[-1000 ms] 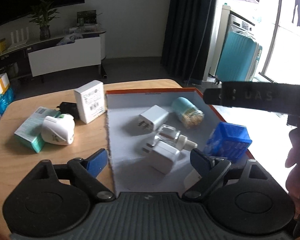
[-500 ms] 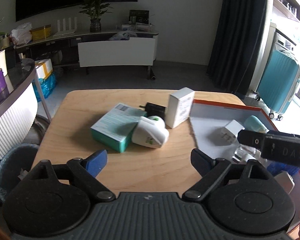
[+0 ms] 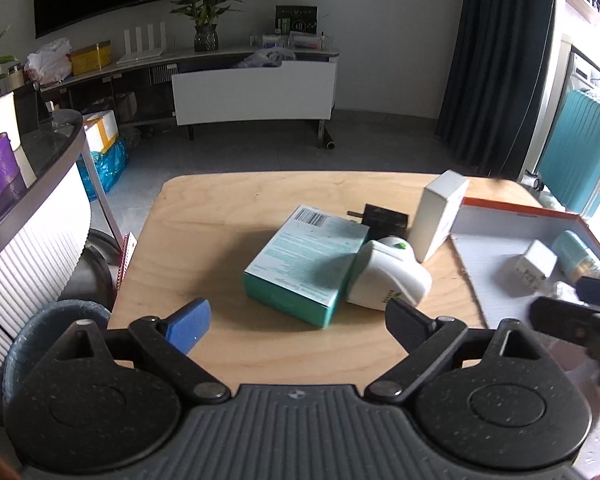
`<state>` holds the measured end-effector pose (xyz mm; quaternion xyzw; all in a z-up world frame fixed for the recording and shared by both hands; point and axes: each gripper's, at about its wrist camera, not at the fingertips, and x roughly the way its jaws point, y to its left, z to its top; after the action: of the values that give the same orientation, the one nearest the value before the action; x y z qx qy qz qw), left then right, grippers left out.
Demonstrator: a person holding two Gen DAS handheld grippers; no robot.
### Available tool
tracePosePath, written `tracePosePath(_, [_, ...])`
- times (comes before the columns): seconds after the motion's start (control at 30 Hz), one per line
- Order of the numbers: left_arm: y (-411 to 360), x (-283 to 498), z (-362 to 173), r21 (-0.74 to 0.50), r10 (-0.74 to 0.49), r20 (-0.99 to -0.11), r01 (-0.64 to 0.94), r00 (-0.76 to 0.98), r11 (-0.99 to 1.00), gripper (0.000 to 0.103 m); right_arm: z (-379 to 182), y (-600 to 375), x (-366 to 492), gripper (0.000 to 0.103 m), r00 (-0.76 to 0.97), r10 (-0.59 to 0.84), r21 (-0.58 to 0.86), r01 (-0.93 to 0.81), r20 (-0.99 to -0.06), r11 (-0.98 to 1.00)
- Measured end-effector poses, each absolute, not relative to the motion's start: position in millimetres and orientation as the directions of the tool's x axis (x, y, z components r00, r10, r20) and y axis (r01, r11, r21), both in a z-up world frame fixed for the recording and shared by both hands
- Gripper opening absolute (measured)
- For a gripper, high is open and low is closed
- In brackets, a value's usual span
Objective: Organize rigid objects
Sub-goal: 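Reach the left gripper to the teal-and-white medicine box and grasp it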
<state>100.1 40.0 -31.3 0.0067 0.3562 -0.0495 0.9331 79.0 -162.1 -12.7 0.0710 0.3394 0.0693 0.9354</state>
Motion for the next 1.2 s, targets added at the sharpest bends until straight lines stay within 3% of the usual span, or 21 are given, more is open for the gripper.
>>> tracePosePath(0.3, [46,149,-66,0.001,-0.091,-0.715,0.132,0.693,0.991,0.099,-21,-166,84,0.088,0.754,0.183,0.193,-0.075,-0.632,0.978])
tracePosePath(0.7, [42,183,-74,0.019,-0.145,-0.686,0.217,0.713,0.976,0.102,-38,-156,106,0.088,0.728,0.22,0.211,-0.106,-0.649,0.972])
tracePosePath(0.73, [41,185,-75,0.02,-0.146,-0.687,0.219,0.712,0.976,0.101,-39,-154,108,0.088,0.725,0.223,0.209,-0.11,-0.652,0.972])
tracePosePath(0.87, [39,180,-75,0.021,-0.175,-0.669,0.254,0.722,0.967,0.071,-44,-144,119,0.088,0.716,0.23,0.212,-0.118,-0.659,0.97])
tracePosePath(1.2, [63,141,-52,-0.027,-0.109,-0.661,0.122,0.742,0.992,0.071,-59,-108,164,0.09,0.691,0.25,0.211,-0.143,-0.678,0.967])
